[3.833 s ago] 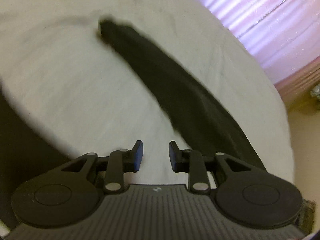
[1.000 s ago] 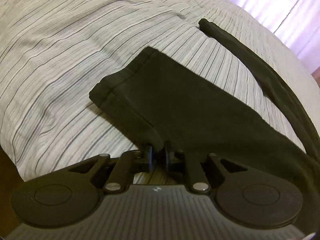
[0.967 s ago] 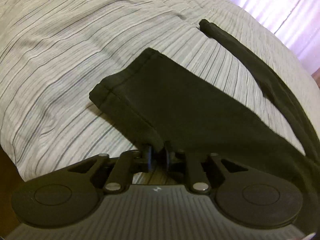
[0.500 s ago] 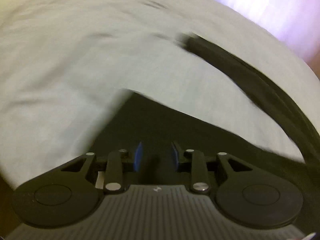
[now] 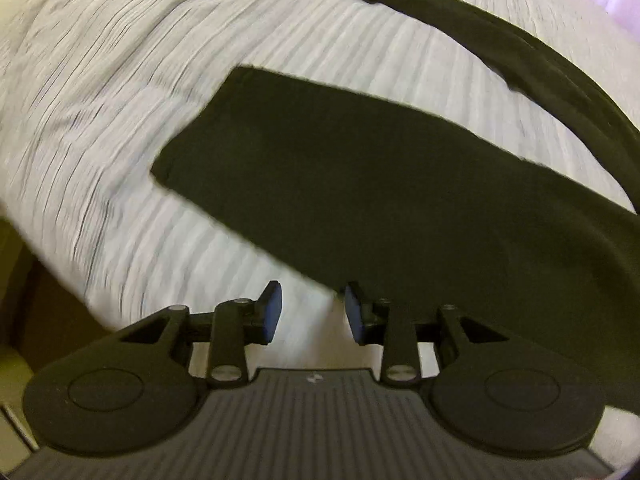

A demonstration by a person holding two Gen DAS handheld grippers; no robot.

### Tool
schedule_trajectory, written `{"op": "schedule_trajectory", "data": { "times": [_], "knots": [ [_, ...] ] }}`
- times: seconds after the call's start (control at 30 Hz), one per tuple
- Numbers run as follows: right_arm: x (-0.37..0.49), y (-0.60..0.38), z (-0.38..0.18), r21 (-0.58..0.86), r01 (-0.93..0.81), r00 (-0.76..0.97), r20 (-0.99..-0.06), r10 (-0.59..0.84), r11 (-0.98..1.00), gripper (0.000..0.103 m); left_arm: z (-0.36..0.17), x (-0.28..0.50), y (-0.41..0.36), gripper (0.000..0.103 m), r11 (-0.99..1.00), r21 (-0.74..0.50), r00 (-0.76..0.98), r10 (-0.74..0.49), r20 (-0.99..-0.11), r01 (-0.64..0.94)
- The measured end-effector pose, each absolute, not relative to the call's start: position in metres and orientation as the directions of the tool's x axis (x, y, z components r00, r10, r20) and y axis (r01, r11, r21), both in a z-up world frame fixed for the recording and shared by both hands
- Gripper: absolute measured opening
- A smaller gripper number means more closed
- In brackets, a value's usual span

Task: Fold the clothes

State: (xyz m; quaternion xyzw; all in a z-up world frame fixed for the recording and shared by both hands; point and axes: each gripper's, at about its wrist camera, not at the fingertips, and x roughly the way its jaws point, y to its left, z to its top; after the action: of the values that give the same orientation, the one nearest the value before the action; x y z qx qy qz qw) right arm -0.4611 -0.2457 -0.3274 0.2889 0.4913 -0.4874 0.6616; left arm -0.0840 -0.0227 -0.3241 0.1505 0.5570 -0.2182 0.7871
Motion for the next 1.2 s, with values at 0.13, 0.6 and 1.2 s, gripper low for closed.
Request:
{"op": "schedule_trajectory", "data": {
  "times": [0.13, 0.6, 1.2],
  "knots": [
    [-0.465, -0.234, -0.307, 0.026, 0.892, 0.157, -0.954, -0.255, 0.450, 0.058, -0.289, -0.155, -0.025, 0.032, 0.843, -0.055, 0.249, -0.220, -0.943, 0.536],
    [-0.525, -0.173, -0.192, 0.145, 0.790, 0.327, -0.922, -0.210, 0.595, 0.058, -0.167, -0.325, -0.019, 0.045, 0.737, -0.115, 0.287, -0.395, -0.873, 0.666],
    [-0.545, -0.133, -0.161, 0.173, 0.733, 0.376, -0.909, -0.179, 0.658, 0.058, -0.115, -0.365, 0.010, 0.050, 0.753, 0.015, 0.418, -0.349, -0.839, 0.658]
  ]
}}
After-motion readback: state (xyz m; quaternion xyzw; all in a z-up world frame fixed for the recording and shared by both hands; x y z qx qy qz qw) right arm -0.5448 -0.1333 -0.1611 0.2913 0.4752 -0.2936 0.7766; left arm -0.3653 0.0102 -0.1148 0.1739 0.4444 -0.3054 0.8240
